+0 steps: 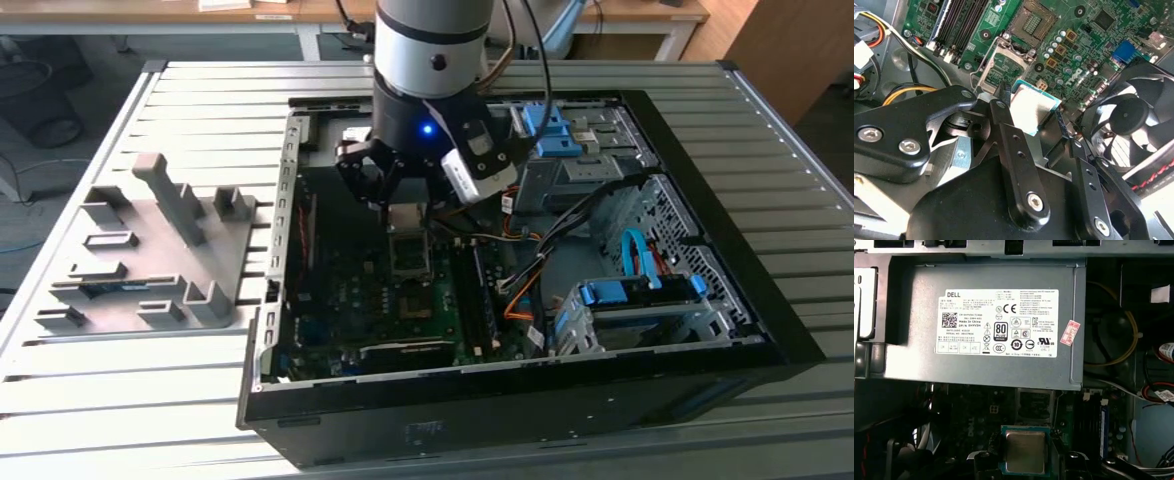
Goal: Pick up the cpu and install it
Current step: 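Pick up the cpu and move it towards the insertion slot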
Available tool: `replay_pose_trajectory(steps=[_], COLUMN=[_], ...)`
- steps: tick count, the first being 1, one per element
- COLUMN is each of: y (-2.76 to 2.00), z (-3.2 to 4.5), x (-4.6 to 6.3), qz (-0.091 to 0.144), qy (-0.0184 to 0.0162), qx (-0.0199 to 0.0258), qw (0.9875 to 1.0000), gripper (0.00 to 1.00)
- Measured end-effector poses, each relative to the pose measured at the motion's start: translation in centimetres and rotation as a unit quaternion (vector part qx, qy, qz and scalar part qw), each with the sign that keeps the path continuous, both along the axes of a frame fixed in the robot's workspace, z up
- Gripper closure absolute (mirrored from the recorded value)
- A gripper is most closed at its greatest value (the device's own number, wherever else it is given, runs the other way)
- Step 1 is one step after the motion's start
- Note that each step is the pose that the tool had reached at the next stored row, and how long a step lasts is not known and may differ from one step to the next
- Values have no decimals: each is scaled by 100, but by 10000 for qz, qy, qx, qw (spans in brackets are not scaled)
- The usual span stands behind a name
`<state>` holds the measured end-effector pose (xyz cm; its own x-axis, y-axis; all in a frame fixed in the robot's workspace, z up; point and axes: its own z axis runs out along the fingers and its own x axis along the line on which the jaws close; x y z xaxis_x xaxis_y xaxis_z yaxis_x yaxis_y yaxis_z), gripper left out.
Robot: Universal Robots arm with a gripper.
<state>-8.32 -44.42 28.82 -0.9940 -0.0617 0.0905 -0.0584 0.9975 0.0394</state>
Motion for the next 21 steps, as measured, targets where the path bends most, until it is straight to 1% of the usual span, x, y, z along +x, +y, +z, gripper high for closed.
replay_pose_trajectory(steps=[8, 12, 14, 15, 16, 19, 21], y=[-8, -10, -18, -27, -47, -129, -149], z=[-129, -150, -157, -161, -163, -172, -185], x=[0, 13, 29, 32, 35, 41, 61], qz=[0, 1, 0, 0, 0, 0, 0], qy=[1, 1, 1, 1, 1, 1, 1], qx=[0, 0, -1, 0, 1, 0, 0], qw=[10000, 10000, 10000, 10000, 10000, 10000, 10000], gripper=[53, 53, 53, 53, 53, 53, 53])
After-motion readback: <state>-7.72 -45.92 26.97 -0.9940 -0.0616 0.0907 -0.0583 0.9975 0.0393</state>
